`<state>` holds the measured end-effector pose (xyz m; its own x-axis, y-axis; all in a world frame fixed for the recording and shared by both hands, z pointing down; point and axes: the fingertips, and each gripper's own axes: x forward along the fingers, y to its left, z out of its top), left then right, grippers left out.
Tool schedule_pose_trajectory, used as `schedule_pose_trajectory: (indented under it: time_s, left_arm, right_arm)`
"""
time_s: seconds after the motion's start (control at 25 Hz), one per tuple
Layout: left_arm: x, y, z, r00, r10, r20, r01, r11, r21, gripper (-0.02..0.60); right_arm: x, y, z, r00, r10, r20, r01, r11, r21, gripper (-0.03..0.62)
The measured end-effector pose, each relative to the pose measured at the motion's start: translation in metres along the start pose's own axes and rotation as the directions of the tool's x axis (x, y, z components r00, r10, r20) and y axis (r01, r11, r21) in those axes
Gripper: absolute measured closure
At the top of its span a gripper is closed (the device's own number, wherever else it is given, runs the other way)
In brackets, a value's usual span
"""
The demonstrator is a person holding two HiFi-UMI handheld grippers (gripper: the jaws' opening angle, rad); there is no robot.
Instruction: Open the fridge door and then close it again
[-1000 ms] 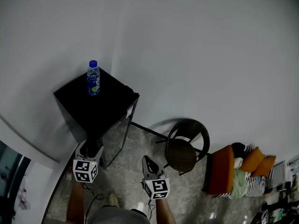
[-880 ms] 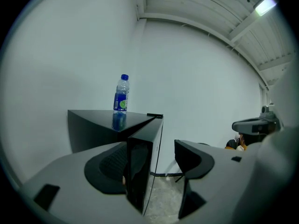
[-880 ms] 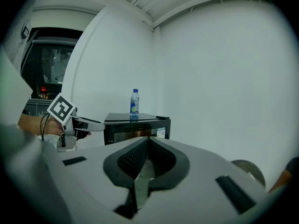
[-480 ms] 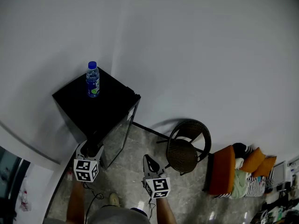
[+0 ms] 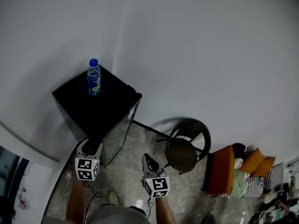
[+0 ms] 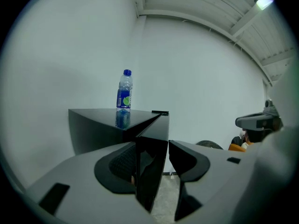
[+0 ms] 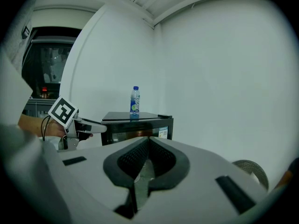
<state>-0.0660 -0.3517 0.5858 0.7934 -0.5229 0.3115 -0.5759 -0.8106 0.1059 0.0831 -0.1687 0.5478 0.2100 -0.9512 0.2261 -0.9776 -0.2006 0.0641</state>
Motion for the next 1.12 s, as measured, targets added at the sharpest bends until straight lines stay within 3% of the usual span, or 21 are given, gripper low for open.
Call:
schedule_pose_trajectory:
  time_s: [1.12]
  left_arm:
    - [-0.005,-0.018,-0.007,0.999,0.044,0.003,-0.045,0.997,0.063,0.38]
  right_arm:
    - [-0.017,-0.014,-0.006,0.999,-0.04,0.012,0.04,0.999,0.021,0.569]
